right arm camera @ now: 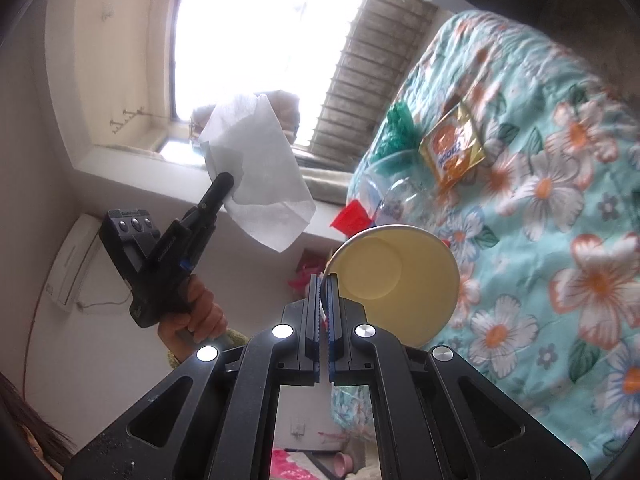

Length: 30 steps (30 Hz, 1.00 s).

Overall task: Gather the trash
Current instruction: 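Carry the tissue over the blue wastebasket and open the left tool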

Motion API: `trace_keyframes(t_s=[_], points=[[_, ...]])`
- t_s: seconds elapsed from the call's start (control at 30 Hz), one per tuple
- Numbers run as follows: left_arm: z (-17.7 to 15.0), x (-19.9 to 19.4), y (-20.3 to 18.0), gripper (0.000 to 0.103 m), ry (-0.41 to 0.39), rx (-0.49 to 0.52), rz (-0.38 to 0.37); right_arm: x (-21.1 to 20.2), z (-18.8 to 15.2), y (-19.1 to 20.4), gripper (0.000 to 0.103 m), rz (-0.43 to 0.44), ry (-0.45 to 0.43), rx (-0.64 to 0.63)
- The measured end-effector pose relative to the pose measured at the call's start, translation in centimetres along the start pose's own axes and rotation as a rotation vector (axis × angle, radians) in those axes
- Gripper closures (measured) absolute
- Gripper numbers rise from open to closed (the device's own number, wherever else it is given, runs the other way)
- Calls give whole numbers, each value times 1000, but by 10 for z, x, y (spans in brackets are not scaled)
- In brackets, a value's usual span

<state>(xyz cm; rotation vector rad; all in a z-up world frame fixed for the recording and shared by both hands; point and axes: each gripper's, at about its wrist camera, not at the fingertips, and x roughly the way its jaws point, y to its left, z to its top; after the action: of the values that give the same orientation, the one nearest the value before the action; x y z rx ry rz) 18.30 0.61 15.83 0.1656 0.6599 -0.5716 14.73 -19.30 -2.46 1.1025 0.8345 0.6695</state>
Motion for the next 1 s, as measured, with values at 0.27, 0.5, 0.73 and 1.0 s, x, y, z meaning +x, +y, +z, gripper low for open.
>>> trace_keyframes(t_s=[0.27, 0.5, 0.73, 1.0], points=[[13, 18, -49, 102, 13, 52, -65, -33, 8, -12, 102, 12, -106, 8], [22, 45, -105, 102, 43, 115, -127, -72, 13, -37, 102, 17, -202, 39], [27, 97, -173, 102, 101, 176, -207, -115, 18, -72, 102, -4, -307, 94], [18, 189, -257, 102, 235, 209, -320, -169, 22, -130, 102, -68, -444, 195]])
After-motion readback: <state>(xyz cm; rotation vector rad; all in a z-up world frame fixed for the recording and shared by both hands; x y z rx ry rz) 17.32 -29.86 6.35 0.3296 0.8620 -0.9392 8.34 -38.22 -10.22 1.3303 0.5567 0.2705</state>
